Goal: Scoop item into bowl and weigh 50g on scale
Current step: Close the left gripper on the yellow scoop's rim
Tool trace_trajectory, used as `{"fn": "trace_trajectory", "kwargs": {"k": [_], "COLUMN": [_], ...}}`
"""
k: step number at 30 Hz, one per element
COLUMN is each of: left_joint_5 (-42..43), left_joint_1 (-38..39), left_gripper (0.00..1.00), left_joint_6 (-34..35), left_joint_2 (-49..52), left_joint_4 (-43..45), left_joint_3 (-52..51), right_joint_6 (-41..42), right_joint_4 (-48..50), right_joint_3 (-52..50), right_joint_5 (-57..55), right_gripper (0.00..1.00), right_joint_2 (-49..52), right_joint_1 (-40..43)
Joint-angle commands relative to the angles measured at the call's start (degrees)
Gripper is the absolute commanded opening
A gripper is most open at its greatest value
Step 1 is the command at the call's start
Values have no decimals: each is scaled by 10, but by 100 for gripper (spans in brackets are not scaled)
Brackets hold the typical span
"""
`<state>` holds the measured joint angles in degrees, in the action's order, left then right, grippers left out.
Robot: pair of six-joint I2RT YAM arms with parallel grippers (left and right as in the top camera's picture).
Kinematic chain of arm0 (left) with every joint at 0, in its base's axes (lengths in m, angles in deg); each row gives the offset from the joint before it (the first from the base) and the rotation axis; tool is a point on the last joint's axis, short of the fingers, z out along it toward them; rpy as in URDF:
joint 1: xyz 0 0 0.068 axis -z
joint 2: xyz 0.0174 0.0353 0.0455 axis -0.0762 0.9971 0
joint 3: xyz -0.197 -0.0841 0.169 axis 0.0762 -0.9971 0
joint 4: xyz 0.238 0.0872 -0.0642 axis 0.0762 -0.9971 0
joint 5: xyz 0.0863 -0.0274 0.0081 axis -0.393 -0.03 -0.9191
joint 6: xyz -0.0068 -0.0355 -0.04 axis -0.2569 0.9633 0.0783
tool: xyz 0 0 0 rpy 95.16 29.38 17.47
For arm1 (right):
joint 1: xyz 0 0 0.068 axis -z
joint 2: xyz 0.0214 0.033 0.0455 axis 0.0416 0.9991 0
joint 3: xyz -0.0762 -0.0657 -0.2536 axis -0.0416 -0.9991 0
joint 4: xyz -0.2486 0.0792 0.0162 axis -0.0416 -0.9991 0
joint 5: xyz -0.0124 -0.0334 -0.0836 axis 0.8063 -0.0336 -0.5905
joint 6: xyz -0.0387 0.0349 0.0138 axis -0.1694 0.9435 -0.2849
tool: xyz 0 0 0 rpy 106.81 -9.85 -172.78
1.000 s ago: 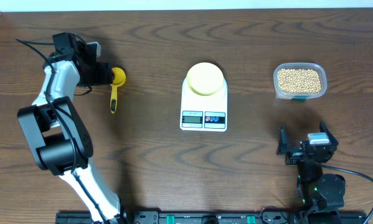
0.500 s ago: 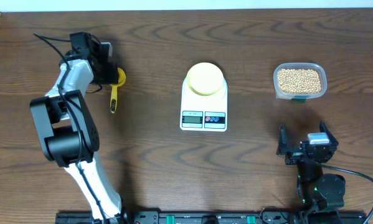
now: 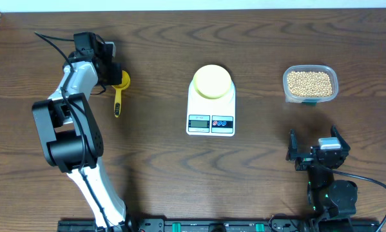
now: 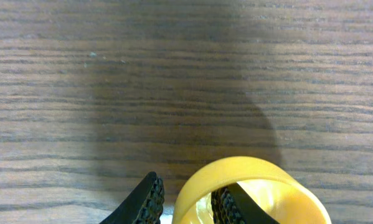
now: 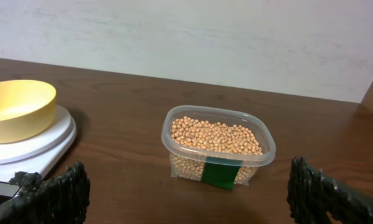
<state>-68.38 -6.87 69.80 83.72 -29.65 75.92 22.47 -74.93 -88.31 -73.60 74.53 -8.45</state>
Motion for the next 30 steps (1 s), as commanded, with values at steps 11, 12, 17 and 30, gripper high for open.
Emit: {"fn": "trace_trajectory", "kwargs": {"k": [11,12,17,30], "left_joint_5": [-6,-6,-6,-6], "left_joint_1": [-1,-1,-1,-2], "left_gripper": [29,29,29,29], "left_joint_6": [5,5,5,5], "left_joint_2": [7,7,8,8], "left_joint_4": [16,16,16,-2], "left_joint_3": [-15,-15,-15,-15], "right_joint_6": [-6,-6,-6,-6], "right_joint_4": [-2,-2,-2,-2], "right_joint_3": [-1,-1,-1,-1], "right_joint_5": [2,2,2,2], "right_gripper": [99,99,99,99], "right_joint_2": [-4,-4,-4,-4], "right_joint_1": [2,2,2,2]}}
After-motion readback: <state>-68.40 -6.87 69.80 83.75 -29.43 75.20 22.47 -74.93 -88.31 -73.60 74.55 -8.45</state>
